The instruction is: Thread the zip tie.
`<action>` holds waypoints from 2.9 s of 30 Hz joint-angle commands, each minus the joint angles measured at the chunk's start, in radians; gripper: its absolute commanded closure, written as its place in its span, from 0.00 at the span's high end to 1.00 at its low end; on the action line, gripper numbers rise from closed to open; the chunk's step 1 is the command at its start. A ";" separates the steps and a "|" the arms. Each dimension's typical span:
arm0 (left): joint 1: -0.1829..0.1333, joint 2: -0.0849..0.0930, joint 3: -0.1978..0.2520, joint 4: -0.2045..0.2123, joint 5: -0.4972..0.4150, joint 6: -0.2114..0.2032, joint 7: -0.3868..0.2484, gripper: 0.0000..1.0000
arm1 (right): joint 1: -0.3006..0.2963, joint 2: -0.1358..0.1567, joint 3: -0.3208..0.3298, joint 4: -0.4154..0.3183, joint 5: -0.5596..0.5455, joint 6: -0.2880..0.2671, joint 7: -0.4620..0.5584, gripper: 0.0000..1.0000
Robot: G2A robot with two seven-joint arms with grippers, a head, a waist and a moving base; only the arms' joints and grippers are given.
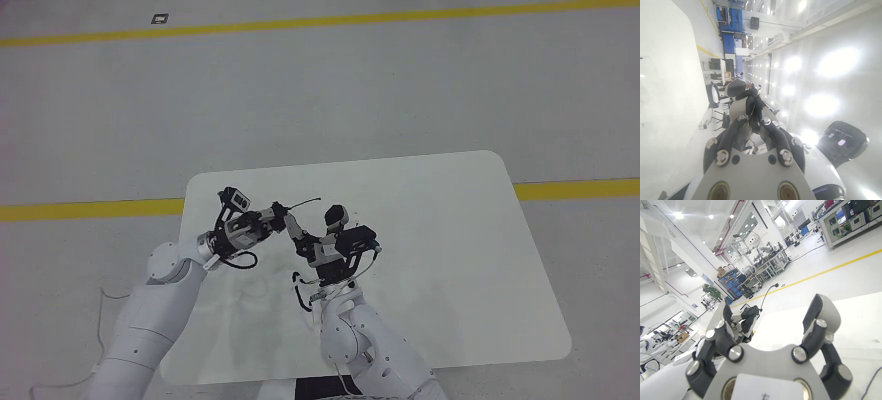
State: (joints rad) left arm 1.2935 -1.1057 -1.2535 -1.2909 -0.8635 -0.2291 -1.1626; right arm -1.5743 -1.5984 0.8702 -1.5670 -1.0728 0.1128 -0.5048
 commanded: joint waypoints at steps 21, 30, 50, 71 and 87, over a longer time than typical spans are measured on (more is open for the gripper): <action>-0.084 0.020 0.024 0.147 -0.233 0.322 -0.227 0.00 | 0.000 0.000 0.000 0.000 0.000 0.000 0.000 1.00; -0.084 0.020 0.024 0.147 -0.233 0.322 -0.227 0.00 | 0.000 0.000 0.000 0.000 0.000 0.000 0.000 1.00; -0.062 0.019 0.016 0.124 -0.429 0.569 -0.165 0.00 | 0.000 0.000 0.000 0.000 0.000 0.000 0.000 1.00; -0.098 0.048 0.128 0.160 -0.549 0.569 -0.199 0.00 | 0.009 0.003 -0.004 0.007 -0.089 0.041 0.007 1.00; -0.098 0.048 0.128 0.160 -0.549 0.569 -0.199 0.00 | 0.096 0.009 -0.031 0.137 -0.497 0.227 -0.159 1.00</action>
State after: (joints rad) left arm 1.1952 -1.0574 -1.1254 -1.1304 -1.4121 0.3400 -1.3617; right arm -1.4940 -1.5927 0.8435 -1.4473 -1.5702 0.3399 -0.6601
